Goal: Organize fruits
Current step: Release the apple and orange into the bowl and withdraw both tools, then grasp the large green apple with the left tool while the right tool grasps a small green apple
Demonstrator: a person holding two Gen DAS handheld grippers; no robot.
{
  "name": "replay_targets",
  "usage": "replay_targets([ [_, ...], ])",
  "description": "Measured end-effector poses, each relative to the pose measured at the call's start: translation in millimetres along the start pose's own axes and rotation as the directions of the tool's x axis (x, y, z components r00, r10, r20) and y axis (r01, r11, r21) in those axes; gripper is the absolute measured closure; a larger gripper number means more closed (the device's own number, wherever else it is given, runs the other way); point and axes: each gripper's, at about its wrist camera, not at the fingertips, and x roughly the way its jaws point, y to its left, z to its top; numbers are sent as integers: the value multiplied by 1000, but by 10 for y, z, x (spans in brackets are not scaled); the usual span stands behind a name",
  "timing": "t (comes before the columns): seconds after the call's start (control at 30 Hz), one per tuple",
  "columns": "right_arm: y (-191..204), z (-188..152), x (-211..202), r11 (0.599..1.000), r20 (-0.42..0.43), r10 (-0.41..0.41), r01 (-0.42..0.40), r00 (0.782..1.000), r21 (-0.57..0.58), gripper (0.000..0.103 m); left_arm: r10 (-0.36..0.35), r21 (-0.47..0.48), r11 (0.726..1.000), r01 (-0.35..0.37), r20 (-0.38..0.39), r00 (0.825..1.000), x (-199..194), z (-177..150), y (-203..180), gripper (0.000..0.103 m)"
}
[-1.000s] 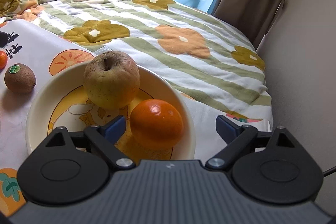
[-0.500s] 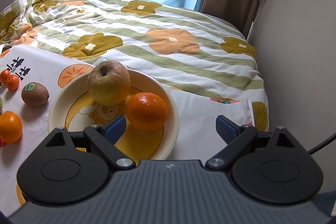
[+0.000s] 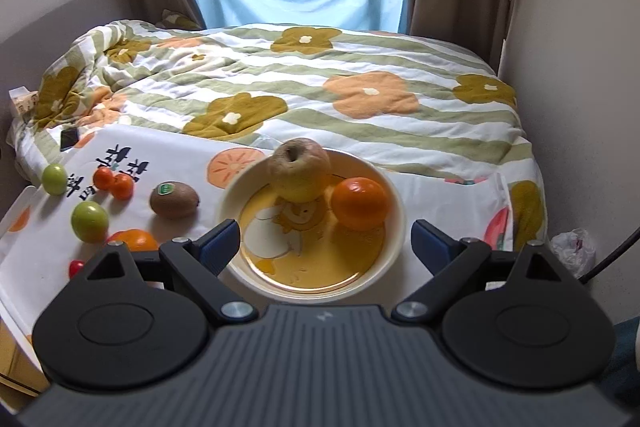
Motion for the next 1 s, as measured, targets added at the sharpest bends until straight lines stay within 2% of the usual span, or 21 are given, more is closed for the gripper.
replay_targets([
  [0.2, 505, -33, -27, 999, -5, 50, -50, 999, -20, 0, 2, -1, 1000, -2, -28, 1000, 23, -133, 326, 0],
  [0.37, 1000, -81, -38, 998, 4, 67, -67, 998, -19, 0, -18, 64, 998, 19, -17, 1000, 120, -215, 628, 0],
  [0.53, 1450, -114, 6, 998, 5, 67, -67, 998, 16, 0, -74, 137, 988, 77, -27, 997, 327, -279, 924, 0],
  [0.73, 1948, -194, 165, 997, -11, 42, -42, 999, 63, 0, -137, 244, 959, 144, -47, 989, 675, -391, 1165, 0],
  [1.0, 2428, -314, 420, 995, -44, 8, -4, 999, 99, 0, -232, 370, 897, 243, -73, 970, 1144, -473, 1285, 3],
])
